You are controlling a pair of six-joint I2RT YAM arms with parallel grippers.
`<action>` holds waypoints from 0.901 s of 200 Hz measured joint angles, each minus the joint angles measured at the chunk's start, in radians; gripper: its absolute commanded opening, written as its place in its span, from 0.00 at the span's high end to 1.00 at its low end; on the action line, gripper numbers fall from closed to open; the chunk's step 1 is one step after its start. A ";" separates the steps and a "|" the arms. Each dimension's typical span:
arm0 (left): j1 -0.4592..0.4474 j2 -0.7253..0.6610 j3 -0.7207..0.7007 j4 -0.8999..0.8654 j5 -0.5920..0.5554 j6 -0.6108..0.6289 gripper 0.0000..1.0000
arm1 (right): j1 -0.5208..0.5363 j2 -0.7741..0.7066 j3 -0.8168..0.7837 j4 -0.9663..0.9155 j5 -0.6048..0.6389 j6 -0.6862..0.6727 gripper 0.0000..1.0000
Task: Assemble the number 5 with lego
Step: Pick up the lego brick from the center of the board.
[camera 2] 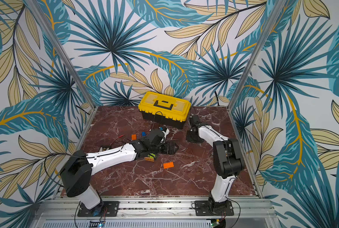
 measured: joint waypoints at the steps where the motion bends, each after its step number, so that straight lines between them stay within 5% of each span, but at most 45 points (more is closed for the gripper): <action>1: 0.000 0.000 -0.002 0.001 -0.001 0.000 0.00 | 0.001 -0.002 -0.002 0.000 -0.001 0.001 0.69; 61: 0.000 -0.061 -0.067 0.012 -0.021 -0.009 0.00 | 0.116 -0.069 -0.188 -0.008 -0.050 0.047 0.67; 123: 0.000 -0.078 -0.072 0.031 -0.027 -0.015 0.00 | 0.133 -0.081 -0.199 -0.013 -0.031 0.053 0.54; 180: 0.000 -0.078 -0.073 0.032 -0.026 -0.016 0.00 | 0.133 -0.080 -0.199 -0.016 -0.020 0.035 0.64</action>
